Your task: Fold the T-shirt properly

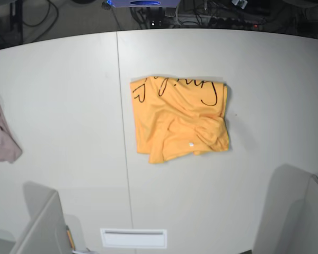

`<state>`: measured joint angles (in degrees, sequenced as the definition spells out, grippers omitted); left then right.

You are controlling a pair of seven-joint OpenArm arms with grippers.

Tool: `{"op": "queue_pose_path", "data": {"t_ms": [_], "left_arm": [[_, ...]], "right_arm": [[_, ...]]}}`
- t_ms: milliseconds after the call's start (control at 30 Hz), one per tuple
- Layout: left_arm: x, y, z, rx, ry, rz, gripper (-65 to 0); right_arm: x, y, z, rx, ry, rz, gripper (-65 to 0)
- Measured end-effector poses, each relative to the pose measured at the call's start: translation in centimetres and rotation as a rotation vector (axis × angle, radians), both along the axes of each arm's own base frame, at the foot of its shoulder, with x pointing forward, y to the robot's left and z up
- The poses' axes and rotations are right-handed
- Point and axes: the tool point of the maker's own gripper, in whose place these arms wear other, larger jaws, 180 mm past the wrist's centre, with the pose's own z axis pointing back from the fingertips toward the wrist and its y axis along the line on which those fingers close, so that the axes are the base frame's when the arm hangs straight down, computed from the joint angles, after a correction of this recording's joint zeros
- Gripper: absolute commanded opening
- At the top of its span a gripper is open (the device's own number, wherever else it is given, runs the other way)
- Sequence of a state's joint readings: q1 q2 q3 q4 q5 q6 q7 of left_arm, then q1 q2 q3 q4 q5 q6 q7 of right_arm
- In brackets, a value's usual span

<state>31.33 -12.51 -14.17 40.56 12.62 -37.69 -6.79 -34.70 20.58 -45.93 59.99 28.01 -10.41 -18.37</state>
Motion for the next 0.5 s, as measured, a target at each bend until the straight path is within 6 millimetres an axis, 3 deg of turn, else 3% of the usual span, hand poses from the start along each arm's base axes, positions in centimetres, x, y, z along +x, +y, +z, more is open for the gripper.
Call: {"op": "queue_pose_path", "data": {"t_ms": [100, 200, 233, 300, 400, 500], "left_arm": [[-0.1, 0.9, -2.8, 0.032, 0.108, 0.029, -65.0], [1.5, 0.9, -4.1, 0.057, 0.063, 0.057, -65.0], [2.4, 0.3, -4.2, 0.057, 0.005, 0.053, -65.0], [2.9, -1.0, -4.4, 0.065, -0.054, -0.052, -65.0], [1.9, -3.3, -4.8, 0.054, -0.051, -0.206, -65.0], [2.1, -4.5, -4.9, 0.036, -0.060, -0.245, -65.0]], "right_arm": [[0.9, -0.5, -4.5, -0.074, -0.053, -0.014, -65.0], [4.1, -2.9, -7.3, -0.190, -0.176, 0.003, -65.0], [5.6, -3.4, -7.5, -0.204, -0.241, 0.017, -65.0], [7.8, -2.1, -7.4, -0.164, -0.374, 0.015, -65.0], [6.9, 0.6, -7.2, -0.102, -0.365, -0.006, -65.0], [5.9, 0.4, -7.1, -0.108, -0.343, -0.002, -65.0]]}}
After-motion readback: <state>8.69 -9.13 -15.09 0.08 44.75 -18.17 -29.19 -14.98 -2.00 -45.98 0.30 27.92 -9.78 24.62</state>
